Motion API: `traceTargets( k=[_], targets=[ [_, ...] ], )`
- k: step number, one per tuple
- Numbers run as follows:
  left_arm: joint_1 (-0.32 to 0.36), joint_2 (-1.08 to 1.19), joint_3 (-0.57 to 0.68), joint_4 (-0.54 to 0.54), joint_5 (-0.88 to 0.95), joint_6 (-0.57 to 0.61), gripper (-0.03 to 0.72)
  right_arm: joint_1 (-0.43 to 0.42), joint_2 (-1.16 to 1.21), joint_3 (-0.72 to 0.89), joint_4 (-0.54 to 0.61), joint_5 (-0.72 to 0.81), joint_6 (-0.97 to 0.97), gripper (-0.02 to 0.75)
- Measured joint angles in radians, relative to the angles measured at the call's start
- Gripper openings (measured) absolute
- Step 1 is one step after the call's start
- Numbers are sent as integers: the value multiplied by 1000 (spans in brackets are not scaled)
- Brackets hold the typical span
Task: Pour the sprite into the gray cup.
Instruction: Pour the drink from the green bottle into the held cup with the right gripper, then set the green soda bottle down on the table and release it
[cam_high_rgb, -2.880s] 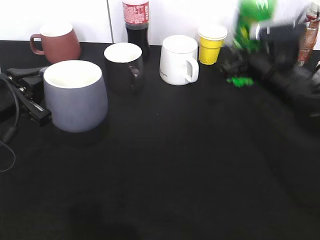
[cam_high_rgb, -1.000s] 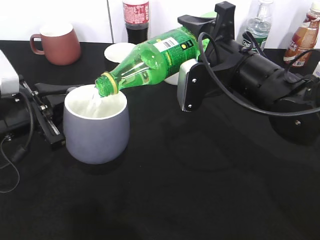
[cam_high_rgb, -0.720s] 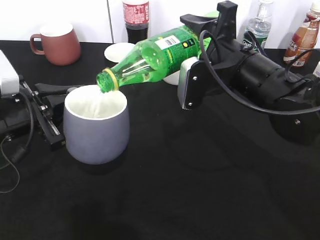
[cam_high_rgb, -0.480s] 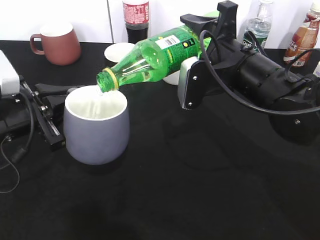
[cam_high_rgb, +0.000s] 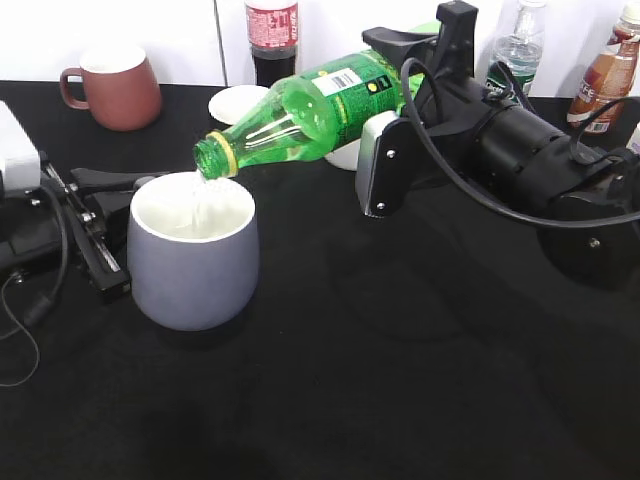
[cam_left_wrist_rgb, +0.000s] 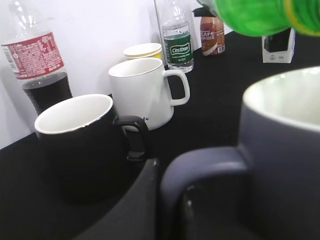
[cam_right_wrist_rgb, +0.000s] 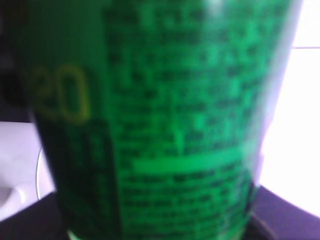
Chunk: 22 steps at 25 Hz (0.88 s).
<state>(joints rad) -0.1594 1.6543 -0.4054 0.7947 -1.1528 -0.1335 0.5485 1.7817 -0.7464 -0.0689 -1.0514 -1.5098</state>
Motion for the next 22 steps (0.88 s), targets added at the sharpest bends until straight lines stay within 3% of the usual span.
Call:
traceTargets(
  k=[5,9,12,17,20,22],
  targets=[
    [0,0,0,0,3,0,36,0,0,0,2,1,49,396],
    [0,0,0,0,7,0,36,0,0,0,3,1,213,395],
    [0,0,0,0,7,0,36,0,0,0,5,1,559,395],
    [0,0,0,-47,7,0,36,0,0,0,10,12,1430,395],
    [0,0,0,-157,8,3,36,0,0,0,10,34,1523,395],
    [0,0,0,-270,8,74,36,0,0,0,10,35,1528,395]
  ],
)
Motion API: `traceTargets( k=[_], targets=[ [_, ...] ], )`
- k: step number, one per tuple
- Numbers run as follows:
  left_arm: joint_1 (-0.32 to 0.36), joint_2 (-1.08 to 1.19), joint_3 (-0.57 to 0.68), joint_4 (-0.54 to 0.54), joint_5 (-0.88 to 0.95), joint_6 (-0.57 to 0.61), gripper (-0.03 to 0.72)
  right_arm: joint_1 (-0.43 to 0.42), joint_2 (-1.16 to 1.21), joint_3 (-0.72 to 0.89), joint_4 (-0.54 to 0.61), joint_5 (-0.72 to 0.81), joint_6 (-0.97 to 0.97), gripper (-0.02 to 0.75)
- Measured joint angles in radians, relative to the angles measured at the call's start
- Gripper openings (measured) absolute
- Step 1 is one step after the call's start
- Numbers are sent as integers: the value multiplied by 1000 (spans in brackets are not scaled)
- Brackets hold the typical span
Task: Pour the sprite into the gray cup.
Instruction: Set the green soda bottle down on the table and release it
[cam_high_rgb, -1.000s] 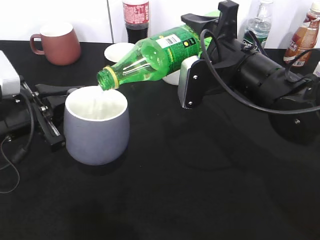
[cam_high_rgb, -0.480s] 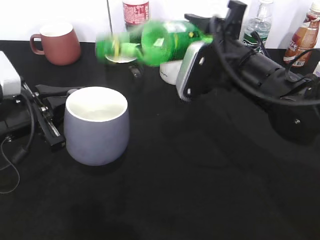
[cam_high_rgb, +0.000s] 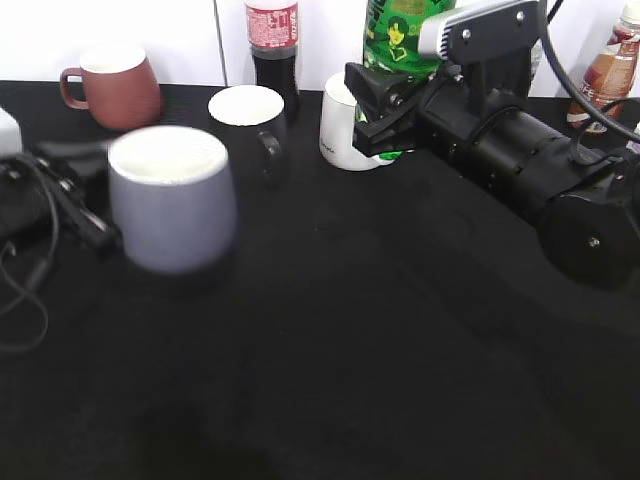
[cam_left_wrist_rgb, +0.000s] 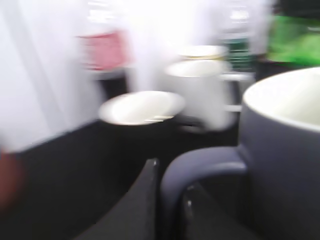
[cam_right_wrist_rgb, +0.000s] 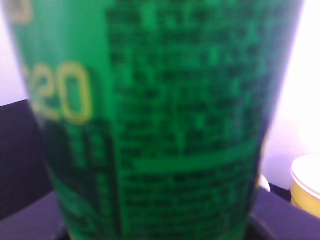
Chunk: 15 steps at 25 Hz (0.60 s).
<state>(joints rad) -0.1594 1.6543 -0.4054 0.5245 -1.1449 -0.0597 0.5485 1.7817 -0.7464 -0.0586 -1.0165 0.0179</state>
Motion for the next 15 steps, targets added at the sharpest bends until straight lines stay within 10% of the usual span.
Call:
traceTargets(
  k=[5,15],
  targets=[
    [34,4,-1,-322,3,133,36,0,0,0,0,3,4,395],
    [88,441,-362,-359,-15,132,34,0,0,0,2,4,5,395]
  ],
)
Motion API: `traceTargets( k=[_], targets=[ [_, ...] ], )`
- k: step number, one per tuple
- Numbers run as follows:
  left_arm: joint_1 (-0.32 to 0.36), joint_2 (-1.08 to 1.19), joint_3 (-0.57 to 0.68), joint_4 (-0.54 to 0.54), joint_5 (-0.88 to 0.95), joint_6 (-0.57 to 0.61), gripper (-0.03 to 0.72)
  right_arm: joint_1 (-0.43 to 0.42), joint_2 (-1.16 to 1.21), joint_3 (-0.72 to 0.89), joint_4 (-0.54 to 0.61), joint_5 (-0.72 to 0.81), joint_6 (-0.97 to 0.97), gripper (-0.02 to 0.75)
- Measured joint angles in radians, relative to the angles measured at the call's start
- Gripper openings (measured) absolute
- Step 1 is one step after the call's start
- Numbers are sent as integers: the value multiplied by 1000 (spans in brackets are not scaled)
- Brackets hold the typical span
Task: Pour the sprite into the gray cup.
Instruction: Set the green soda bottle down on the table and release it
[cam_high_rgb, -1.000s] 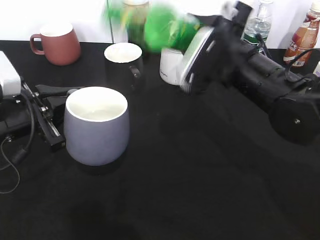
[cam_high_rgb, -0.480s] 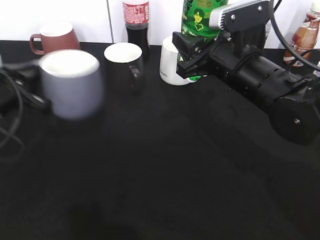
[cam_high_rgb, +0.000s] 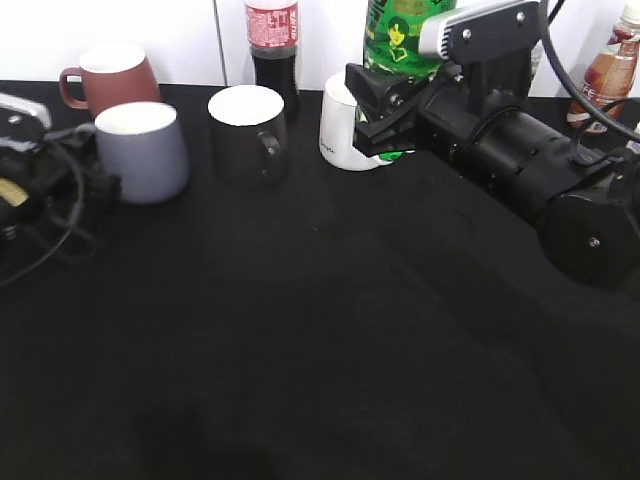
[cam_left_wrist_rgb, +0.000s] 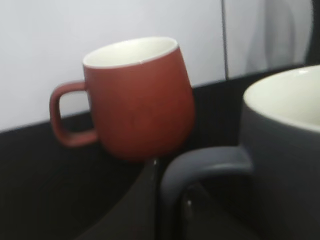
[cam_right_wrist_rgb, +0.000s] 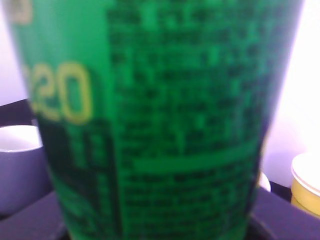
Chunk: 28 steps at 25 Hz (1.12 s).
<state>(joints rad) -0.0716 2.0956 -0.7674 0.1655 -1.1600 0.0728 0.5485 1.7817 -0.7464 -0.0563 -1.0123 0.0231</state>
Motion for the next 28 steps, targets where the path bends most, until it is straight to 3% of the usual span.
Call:
traceTargets(
  k=[3,7,11,13,15,20,24,28],
  targets=[
    [0,64,-84,-6,-25,-2,34,0,0,0,1,0,0,395],
    [0,69,-72,-8,-42,-3,54,0,0,0,1,0,0,395],
    [0,52,44,-15,-98,-12,168,0,0,0,2,0,0,395],
    [0,-12,166,-11,-93,-17,230,0,0,0,2,-6,0,395],
    [0,-86,257,-19,-57,-17,245,0,0,0,2,-17,0,395],
    [-4,-123,284,-22,-51,-17,248,0,0,0,16,-17,0,395],
    [-19,-298,382,-27,-37,-17,249,-13,0,0,219,7,-42,395],
    [-119,-509,386,-82,180,-17,251,-129,0,0,261,44,-91,395]
  ],
)
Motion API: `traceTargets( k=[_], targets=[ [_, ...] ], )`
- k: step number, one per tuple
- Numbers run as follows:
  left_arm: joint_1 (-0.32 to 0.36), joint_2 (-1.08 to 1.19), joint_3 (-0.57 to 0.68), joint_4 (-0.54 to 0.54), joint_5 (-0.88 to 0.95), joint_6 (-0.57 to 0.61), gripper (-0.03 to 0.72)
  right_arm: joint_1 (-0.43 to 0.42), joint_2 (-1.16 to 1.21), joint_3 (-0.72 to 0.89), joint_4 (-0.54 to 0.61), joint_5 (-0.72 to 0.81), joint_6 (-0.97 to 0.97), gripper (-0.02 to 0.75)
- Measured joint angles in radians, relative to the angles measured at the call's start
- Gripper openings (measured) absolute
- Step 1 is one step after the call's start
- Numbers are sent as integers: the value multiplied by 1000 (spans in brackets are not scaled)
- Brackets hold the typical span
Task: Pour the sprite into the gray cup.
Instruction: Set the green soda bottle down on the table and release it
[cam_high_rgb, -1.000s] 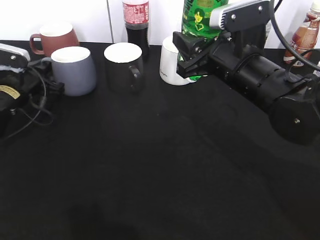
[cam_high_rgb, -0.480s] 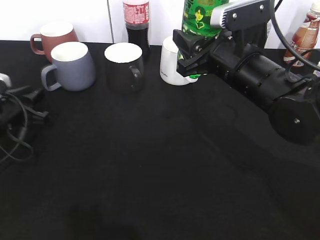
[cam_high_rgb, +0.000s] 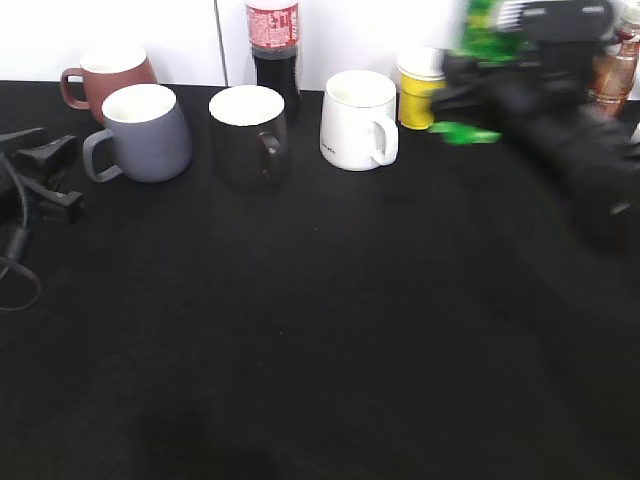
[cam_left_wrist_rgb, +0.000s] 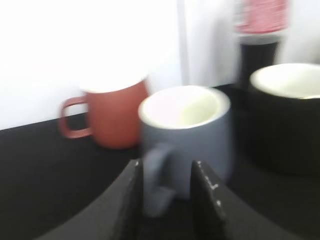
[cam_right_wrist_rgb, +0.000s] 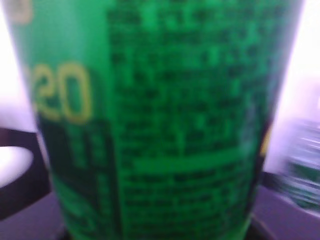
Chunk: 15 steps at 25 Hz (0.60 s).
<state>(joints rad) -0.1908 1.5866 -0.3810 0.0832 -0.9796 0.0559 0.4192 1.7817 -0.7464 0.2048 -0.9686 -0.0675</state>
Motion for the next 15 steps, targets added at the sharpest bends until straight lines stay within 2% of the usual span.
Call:
traceTargets(
  k=[2,4,5,7,15],
  targets=[
    [-33,-84,0,-5,127,-1,251,-86,8,0,7,28,0,395],
    [-55,-145,0,-24,223,-1,251,-116,66,0,0,-26,0,395],
    [-61,-174,-3,-30,296,-1,251,-116,141,-3,-8,-94,0,395],
    [-63,-192,-8,-35,354,-1,251,-116,226,-30,-9,-111,0,395],
    [-66,-194,-13,-37,374,-1,251,-116,370,-149,-25,-131,0,409]
  ],
)
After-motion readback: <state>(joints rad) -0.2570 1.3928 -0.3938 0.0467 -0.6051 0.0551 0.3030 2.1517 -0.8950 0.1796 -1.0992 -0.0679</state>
